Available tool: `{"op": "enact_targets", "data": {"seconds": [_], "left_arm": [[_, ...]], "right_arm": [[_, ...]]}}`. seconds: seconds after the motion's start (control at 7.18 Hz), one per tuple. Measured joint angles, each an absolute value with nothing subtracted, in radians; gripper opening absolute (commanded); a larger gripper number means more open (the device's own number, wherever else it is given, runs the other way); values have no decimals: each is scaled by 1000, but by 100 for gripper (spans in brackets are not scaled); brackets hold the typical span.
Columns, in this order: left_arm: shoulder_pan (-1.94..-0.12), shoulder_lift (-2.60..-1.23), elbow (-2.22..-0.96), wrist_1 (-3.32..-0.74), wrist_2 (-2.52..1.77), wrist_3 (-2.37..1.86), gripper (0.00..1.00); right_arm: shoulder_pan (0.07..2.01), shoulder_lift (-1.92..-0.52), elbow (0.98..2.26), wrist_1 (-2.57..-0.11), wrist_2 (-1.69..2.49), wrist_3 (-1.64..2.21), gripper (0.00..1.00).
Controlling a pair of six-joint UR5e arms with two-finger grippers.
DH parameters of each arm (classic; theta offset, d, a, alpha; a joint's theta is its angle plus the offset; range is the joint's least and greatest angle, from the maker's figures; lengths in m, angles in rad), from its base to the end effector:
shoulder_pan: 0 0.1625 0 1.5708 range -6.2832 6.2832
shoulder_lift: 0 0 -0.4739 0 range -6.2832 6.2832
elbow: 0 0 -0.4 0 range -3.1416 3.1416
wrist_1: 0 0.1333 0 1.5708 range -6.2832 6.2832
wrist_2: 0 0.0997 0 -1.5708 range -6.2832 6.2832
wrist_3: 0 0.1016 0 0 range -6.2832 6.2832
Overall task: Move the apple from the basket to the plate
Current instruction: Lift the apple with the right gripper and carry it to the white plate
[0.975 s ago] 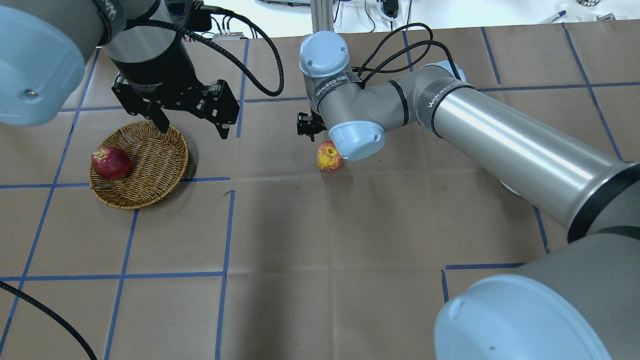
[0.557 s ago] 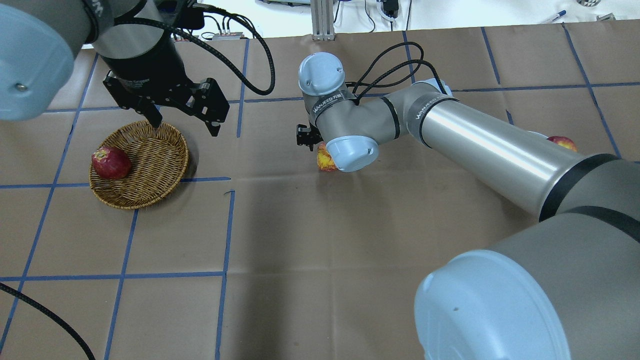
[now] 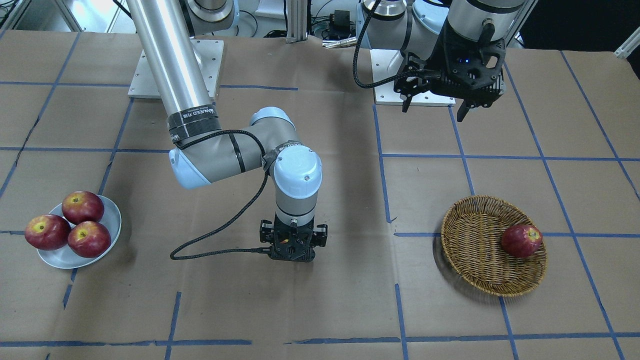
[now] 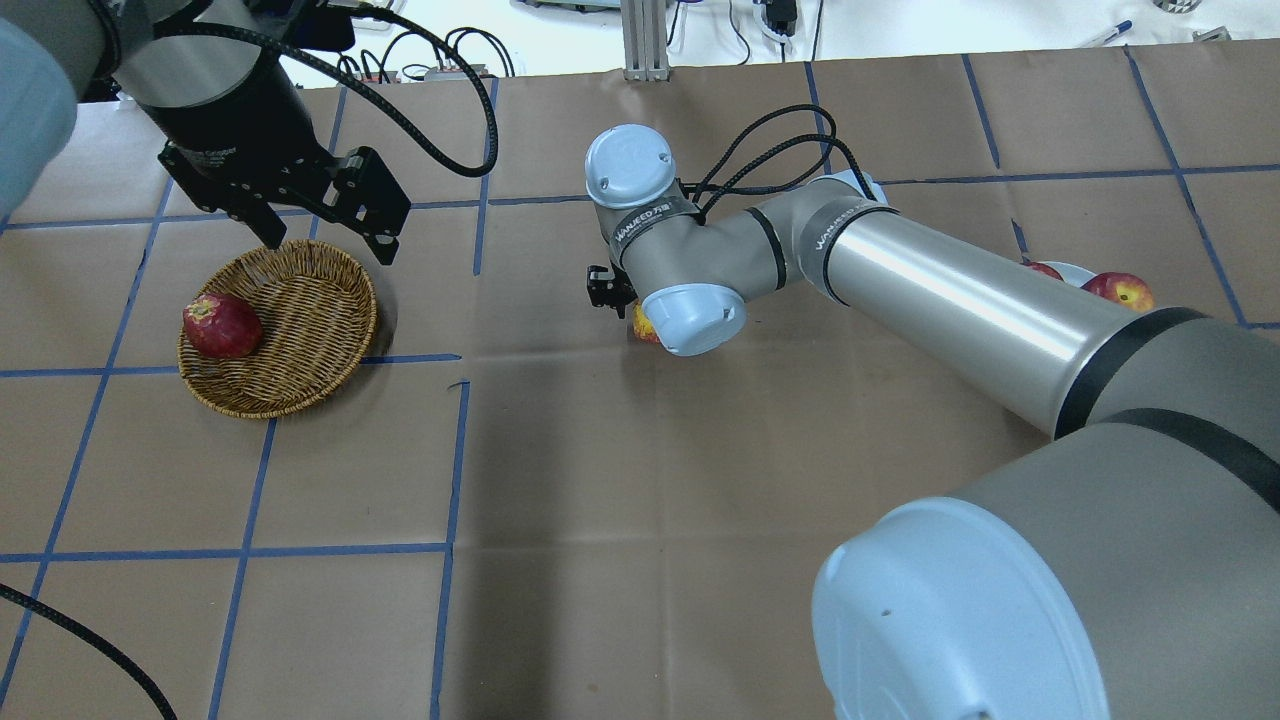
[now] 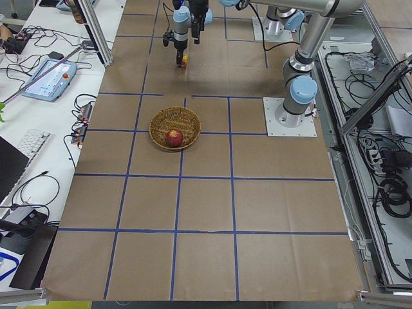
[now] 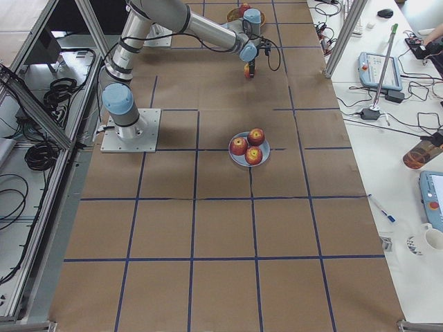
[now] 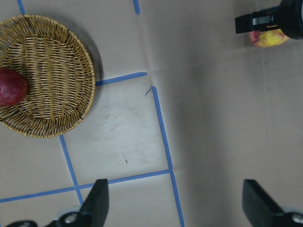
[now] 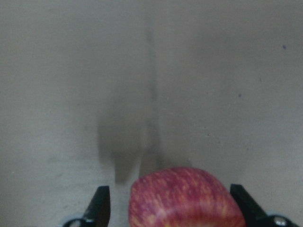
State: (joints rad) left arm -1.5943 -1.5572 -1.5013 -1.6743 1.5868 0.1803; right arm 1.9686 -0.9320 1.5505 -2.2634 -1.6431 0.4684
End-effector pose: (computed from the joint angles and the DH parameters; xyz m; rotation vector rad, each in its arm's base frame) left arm -0.1431 -0.4866 0.5660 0.3183 3.1108 0.0338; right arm 0.3933 -0.6107 0.2174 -0.1137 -3.1013 0.1515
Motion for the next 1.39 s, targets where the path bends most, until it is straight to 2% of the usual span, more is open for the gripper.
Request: {"op": "enact_targets", "data": {"seconds": [0.14,0.42,0.7,1.11,1.39], "left_arm": [[-1592,-1557,-1502,-1671,1587,182,99],[-1583,-1557,-1501,-1666,1584,184,99],[-1576,-1558,-1501,-1657,1583,186,99],[-1574,-1561,-1502,-1625,1583,188,99],[-1574,-1563,-1502,-1622,1582,189,99]], "right_arm": [[1968,-935,1555,-2260,-1643,470,40],[1957,-961,1562,-2250,-1643,468,40],[1903,-1058,1554,-2149,-1644,437,40],[1662,-1248,1577,-1957,-1641,151,40],[1469,-1305,1617,-1927,-1638,-94,40]]}}
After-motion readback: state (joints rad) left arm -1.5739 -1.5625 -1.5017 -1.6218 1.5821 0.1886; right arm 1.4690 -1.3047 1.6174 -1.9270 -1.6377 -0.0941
